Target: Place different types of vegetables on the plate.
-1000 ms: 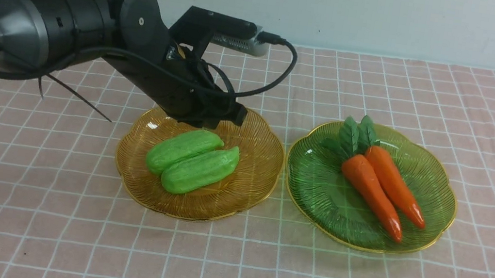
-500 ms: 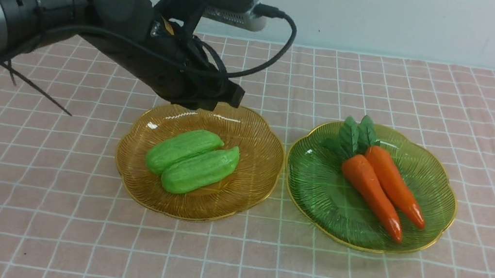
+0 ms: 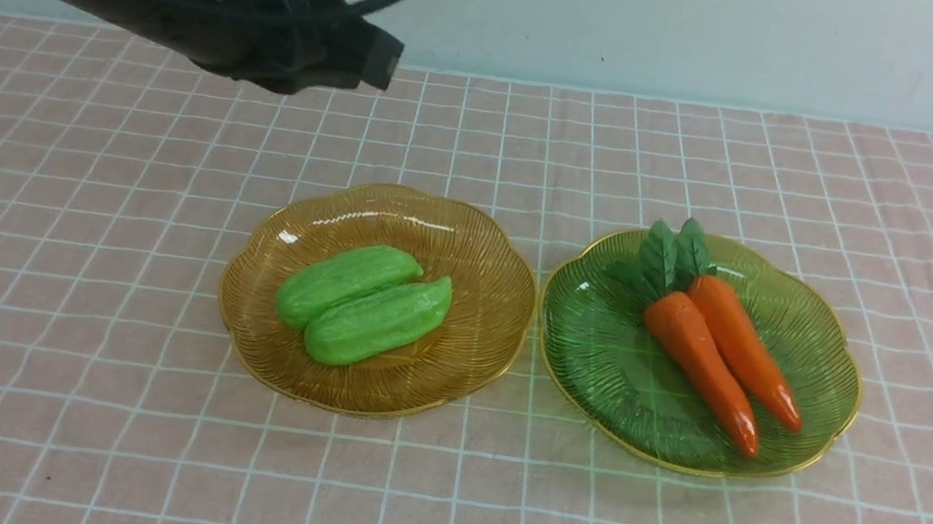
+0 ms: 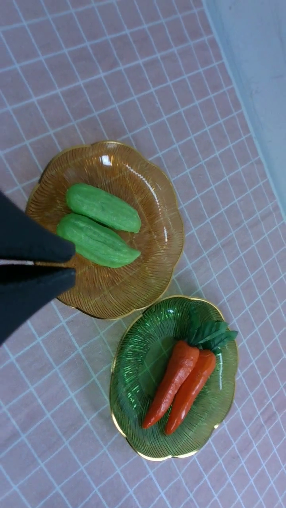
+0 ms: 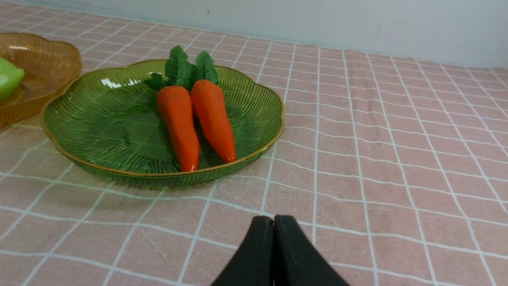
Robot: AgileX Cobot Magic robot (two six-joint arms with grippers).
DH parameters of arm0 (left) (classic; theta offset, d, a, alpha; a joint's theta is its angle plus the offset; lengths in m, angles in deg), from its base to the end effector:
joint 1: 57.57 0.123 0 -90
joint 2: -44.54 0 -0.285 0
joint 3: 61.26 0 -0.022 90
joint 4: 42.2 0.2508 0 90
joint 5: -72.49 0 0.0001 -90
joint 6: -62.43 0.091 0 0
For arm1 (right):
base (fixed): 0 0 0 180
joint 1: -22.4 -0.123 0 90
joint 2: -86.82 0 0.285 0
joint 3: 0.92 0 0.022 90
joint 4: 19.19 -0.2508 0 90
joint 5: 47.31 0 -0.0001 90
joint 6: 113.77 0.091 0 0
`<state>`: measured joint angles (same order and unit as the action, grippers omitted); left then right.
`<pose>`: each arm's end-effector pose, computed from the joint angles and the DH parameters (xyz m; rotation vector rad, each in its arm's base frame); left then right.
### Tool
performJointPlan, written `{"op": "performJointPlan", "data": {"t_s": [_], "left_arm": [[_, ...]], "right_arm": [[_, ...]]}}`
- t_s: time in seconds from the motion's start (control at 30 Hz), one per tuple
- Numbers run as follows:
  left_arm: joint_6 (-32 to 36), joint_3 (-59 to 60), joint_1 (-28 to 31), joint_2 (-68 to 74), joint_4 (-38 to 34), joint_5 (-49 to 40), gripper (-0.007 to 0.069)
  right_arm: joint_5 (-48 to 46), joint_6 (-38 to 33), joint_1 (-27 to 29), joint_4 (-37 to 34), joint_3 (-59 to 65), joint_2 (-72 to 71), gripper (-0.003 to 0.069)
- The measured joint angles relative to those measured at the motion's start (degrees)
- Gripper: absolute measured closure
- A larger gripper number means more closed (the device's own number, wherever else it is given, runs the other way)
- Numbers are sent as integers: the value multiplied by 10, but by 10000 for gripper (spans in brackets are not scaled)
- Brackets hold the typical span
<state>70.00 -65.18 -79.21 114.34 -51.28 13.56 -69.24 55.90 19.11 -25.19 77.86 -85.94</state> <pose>0.1774 -0.0836 0.4619 0.5397 2.1181 -0.3339 0.0522 0.0066 0.1703 -0.1588 1.8753 0.0191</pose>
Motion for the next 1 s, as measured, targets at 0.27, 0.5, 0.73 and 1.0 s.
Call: {"op": "performJointPlan", "data": {"t_s": [0.27,0.5,0.73,1.0], "left_arm": [[-15,118,0,-98,29,-43,628],[-32,296,0,-203,29,74,628],[-49,466,0,-276,16,334,628],[-53,531,0,-287,-6,429,628]], "right_arm": [[0,0,1,0,0,0,676],[0,0,1,0,0,0,676],[0,0,1,0,0,0,676],[0,0,1,0,0,0,676]]}}
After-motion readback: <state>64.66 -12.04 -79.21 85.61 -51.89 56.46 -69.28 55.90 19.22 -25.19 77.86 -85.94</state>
